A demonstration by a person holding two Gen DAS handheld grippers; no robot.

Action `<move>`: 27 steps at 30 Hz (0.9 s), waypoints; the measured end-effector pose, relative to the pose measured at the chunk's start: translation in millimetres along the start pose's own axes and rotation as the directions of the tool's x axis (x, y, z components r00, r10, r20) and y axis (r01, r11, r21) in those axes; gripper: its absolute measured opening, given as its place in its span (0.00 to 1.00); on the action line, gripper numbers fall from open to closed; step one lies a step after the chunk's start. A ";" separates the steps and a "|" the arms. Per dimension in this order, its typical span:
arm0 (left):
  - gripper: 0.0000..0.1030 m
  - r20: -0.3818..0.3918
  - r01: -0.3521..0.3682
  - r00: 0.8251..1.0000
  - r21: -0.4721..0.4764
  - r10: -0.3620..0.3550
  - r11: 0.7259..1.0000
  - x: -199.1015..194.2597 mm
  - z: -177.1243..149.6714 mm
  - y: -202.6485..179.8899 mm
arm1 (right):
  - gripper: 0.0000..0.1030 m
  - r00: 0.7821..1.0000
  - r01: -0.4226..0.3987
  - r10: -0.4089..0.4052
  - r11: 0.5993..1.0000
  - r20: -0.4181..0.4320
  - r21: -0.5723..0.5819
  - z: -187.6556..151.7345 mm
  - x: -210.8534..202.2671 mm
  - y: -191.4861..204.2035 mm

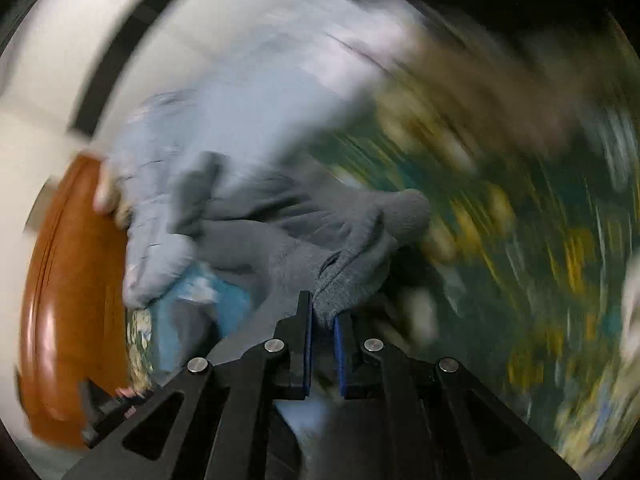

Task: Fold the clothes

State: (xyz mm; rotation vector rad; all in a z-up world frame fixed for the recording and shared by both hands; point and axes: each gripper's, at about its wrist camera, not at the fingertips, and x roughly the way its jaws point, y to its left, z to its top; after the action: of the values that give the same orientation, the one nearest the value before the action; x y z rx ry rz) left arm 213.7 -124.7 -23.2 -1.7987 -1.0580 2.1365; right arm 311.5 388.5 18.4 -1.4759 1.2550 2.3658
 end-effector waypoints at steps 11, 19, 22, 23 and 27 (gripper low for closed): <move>0.41 0.111 -0.150 0.986 0.253 0.125 0.956 -5.3 20.3 -54.9 | 0.09 0.997 -0.079 0.081 0.993 -0.017 0.084 -12.6 10.1 -26.4; 0.44 0.114 -0.487 0.846 0.563 0.520 0.668 97.0 19.7 -122.1 | 0.09 0.996 -0.084 0.088 0.991 -0.036 0.101 -17.4 9.3 -35.1; 0.44 0.148 -0.574 0.749 0.630 0.645 0.523 131.6 9.1 -122.2 | 0.09 0.996 -0.086 0.090 0.992 -0.030 0.097 -17.6 8.3 -33.1; 0.44 0.156 -0.587 0.729 0.644 0.667 0.491 139.6 5.6 -119.4 | 0.09 0.995 -0.087 0.090 0.992 -0.030 0.097 -18.1 8.2 -33.0; 0.15 0.166 -0.591 0.747 0.610 0.644 0.528 128.4 6.6 -100.9 | 0.09 0.995 -0.087 0.091 0.992 -0.040 0.093 -19.0 7.8 -32.9</move>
State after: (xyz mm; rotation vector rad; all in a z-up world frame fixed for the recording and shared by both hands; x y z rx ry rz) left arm 141.7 15.7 -65.7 -2.0108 0.4453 2.2940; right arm 336.0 394.8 -11.0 -1.4820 1.4477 2.3072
